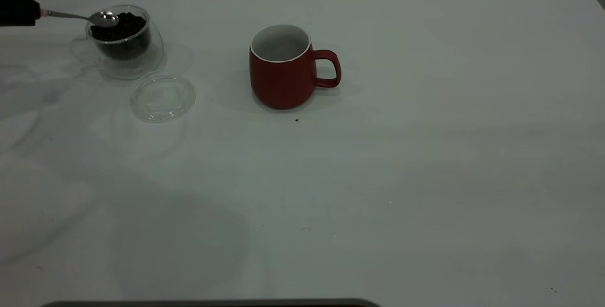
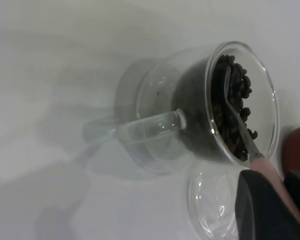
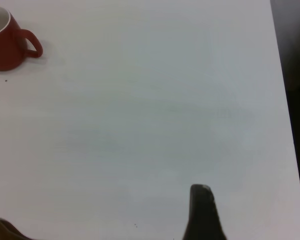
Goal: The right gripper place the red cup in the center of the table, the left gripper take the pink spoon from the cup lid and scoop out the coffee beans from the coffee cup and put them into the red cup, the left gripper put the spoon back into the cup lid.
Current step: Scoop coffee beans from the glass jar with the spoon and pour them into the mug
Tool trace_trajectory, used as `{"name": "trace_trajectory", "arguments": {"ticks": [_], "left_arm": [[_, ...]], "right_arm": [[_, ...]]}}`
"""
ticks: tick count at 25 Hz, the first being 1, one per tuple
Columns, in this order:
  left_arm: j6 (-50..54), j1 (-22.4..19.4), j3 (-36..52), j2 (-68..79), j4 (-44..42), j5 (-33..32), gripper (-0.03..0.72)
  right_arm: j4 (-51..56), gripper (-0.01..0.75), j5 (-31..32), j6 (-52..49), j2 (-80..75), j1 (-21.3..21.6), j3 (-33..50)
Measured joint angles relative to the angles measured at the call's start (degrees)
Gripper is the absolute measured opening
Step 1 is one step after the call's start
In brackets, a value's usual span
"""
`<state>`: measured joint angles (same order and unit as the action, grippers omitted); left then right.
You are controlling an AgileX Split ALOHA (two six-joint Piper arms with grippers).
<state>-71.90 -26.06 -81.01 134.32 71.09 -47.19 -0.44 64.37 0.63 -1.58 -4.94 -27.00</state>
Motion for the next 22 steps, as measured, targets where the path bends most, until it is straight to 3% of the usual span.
{"name": "trace_trajectory", "arguments": {"ticks": [13,22], "left_arm": [[-0.9,0.3,0.0,3.1,0.6,-1.6,0.114],[7.2,0.6,0.0,3.2,0.6,-1.8,0.114]], "right_arm": [[0.0,0.558,0.0,0.0,0.0,0.0,0.0],[0.0,0.558,0.0,0.0,0.0,0.0,0.0]]}}
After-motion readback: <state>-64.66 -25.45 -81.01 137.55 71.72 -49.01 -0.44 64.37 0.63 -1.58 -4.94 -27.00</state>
